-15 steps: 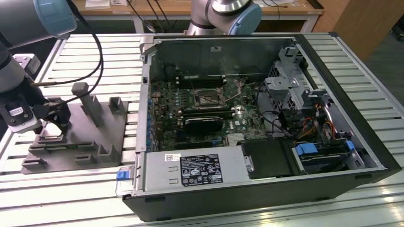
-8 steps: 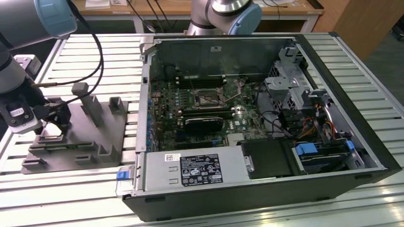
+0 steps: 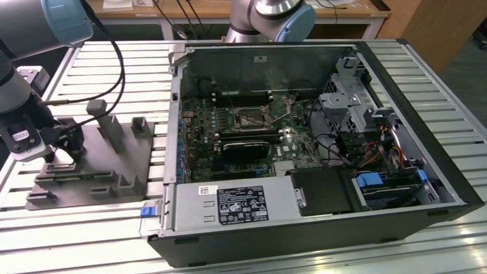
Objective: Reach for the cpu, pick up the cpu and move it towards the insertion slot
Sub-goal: 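Pick up the cpu and move it towards the insertion slot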
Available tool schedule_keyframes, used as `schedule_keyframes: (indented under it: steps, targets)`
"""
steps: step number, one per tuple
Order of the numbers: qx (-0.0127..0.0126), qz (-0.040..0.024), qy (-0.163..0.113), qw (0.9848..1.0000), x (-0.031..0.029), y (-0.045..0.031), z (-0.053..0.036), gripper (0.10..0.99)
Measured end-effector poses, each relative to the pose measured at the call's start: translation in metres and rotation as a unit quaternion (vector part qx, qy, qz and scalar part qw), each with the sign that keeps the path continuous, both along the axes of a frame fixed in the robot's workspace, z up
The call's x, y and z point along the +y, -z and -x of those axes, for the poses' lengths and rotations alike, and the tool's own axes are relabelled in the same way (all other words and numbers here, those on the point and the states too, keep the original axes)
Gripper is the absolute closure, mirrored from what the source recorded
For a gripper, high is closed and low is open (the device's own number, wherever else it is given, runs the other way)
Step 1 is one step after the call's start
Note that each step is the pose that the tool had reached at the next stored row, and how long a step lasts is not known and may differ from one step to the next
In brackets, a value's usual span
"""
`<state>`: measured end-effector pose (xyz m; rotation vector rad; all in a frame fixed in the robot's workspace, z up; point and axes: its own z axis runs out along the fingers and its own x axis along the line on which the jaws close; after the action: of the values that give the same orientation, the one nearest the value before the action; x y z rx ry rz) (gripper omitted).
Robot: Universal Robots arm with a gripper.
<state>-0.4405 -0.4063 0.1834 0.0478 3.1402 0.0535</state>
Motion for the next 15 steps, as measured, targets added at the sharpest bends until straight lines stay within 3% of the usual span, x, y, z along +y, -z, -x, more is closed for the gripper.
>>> schedule_keyframes:
  steps: [1,8,15]
  targets:
    - [0.0,0.0,0.0,1.0,0.0,0.0,0.0,0.545]
    - [-0.0002,-0.0001,0.0,1.0,0.0,-0.0002,0.0,0.545]
    - [-0.0002,-0.0001,0.0,1.0,0.0,-0.0109,0.0,0.545]
